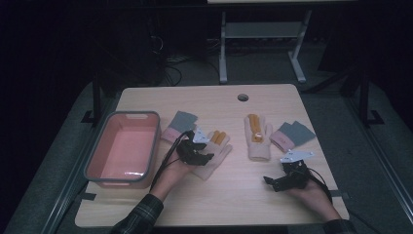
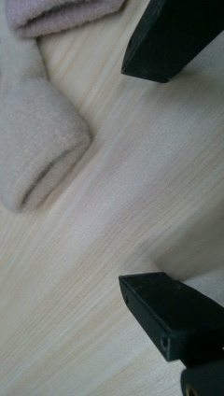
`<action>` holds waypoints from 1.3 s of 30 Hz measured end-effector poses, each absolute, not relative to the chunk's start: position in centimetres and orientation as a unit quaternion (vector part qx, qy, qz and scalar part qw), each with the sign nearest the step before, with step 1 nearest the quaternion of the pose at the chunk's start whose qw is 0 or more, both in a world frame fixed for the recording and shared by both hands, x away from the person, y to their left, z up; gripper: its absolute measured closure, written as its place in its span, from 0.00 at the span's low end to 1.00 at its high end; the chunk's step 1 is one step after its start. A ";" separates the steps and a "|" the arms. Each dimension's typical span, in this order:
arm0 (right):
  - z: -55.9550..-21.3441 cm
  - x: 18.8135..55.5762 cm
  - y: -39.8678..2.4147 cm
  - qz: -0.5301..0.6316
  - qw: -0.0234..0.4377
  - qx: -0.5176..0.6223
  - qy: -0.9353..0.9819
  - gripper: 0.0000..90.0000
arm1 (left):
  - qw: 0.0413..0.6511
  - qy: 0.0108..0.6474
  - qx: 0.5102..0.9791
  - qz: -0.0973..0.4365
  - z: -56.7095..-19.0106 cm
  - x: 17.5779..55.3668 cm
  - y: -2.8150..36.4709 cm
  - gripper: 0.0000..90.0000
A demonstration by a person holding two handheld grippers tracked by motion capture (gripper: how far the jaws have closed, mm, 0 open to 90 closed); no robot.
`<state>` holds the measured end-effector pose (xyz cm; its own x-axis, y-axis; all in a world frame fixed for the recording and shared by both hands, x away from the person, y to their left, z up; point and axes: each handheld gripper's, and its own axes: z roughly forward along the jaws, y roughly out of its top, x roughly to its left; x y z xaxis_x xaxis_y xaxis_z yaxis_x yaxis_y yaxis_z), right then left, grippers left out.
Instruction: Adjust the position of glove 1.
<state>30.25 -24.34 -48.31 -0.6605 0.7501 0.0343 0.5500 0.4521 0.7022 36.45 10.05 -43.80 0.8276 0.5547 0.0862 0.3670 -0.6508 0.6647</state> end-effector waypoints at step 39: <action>-48.3 30.2 -24.3 0.352 0.140 0.389 0.840 0.02 | 0.399 0.256 0.880 0.030 -43.1 31.3 7.1 0.90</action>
